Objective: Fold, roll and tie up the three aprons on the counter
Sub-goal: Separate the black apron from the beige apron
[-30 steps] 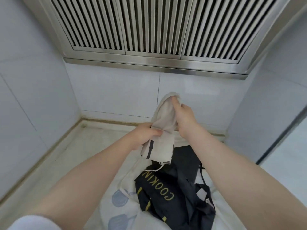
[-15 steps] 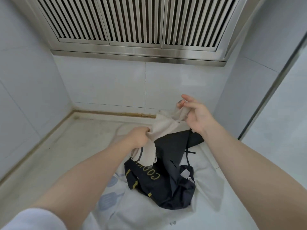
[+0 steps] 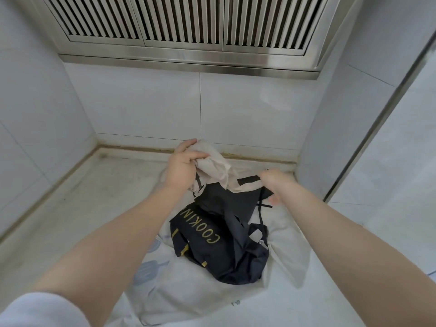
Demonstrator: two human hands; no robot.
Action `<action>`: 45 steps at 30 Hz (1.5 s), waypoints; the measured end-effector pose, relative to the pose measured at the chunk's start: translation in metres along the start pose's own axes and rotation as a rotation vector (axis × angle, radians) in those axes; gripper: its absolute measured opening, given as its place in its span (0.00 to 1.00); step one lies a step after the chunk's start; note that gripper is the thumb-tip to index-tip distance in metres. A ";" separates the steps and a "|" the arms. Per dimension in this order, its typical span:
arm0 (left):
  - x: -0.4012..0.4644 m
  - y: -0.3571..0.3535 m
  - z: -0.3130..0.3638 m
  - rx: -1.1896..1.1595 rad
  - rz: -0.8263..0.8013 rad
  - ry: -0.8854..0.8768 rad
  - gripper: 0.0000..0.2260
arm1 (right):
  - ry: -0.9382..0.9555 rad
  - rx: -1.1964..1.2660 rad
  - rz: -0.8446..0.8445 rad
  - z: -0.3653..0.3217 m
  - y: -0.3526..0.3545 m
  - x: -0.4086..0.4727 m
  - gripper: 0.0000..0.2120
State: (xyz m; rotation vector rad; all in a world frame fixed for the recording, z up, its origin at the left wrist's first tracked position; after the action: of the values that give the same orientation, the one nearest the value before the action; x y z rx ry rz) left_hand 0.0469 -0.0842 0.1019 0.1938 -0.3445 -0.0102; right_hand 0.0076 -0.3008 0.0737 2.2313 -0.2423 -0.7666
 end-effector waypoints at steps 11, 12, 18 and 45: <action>-0.013 -0.015 0.010 0.126 -0.068 -0.062 0.21 | 0.958 -0.554 0.390 -0.072 -0.011 -0.065 0.16; -0.013 -0.014 0.008 0.115 -0.046 -0.006 0.22 | 0.943 -0.587 0.462 -0.072 -0.010 -0.064 0.12; -0.021 -0.026 -0.009 -0.091 0.116 0.526 0.18 | 1.056 -0.854 0.608 -0.069 -0.022 -0.074 0.13; -0.019 -0.045 0.021 -0.991 0.067 0.478 0.23 | 0.483 0.532 -0.068 -0.030 -0.009 -0.045 0.12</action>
State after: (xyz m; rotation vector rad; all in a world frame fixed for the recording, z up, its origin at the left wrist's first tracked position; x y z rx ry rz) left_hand 0.0229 -0.1310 0.1069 -0.7887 0.1568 -0.0657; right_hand -0.0107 -0.2587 0.1035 2.8581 -0.1407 -0.1799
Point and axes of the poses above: each hand's wrist, its own x-axis towards the middle knuckle, its own y-axis out of the back of the hand, z = x × y, the point moved 4 cm from there along x, towards the middle knuckle, and after that the axes turned 14 degrees about -x, right-handed, at the moved point
